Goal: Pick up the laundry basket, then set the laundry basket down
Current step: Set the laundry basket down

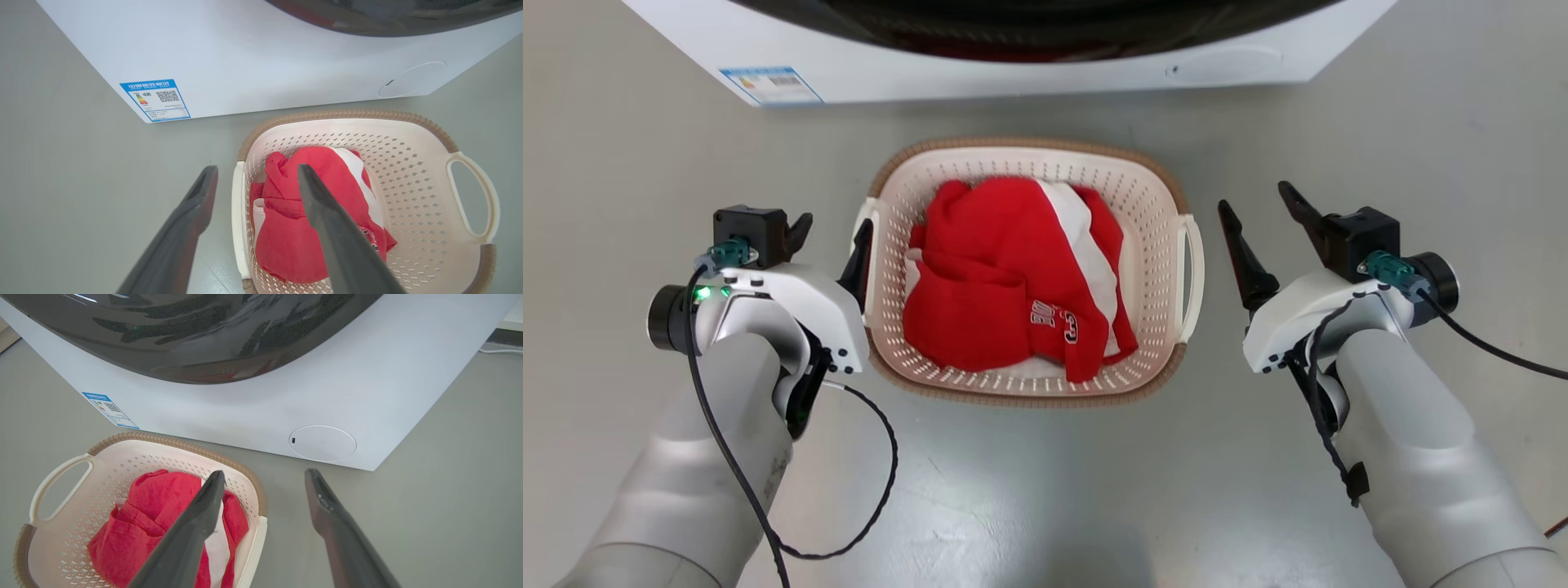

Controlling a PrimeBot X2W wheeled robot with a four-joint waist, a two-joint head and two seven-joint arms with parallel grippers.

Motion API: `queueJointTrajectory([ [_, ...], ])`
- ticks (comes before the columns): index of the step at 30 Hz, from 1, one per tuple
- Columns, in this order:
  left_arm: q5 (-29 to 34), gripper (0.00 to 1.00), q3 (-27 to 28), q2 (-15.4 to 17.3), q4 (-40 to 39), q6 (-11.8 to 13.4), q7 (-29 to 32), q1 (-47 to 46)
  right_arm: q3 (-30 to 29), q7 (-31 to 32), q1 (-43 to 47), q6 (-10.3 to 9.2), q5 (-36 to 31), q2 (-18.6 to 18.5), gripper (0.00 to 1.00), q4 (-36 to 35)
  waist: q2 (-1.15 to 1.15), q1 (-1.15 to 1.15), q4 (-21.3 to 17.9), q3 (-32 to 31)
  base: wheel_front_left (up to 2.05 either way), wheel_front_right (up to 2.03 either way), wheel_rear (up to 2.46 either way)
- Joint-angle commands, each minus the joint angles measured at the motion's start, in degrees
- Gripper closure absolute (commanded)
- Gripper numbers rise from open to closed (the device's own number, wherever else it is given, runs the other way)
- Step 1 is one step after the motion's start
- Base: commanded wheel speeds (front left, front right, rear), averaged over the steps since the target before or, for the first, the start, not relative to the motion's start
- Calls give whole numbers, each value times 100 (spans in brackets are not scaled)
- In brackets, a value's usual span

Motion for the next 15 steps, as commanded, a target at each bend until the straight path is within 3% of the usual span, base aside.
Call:
queueJointTrajectory([
  [1, 77, 0, 210, 169, -158, -26, -29, 144, 28, -37, 205, 26, -78, 96, 0, -174, 0, 0, 39, -201, 0, 0, 0],
  [15, 659, 0, 1158, 194, -1182, -69, -29, 1275, -392, -37, 1000, 26, -514, 96, 0, -1058, 0, 0, 25, -1255, 0, 0, 0],
])
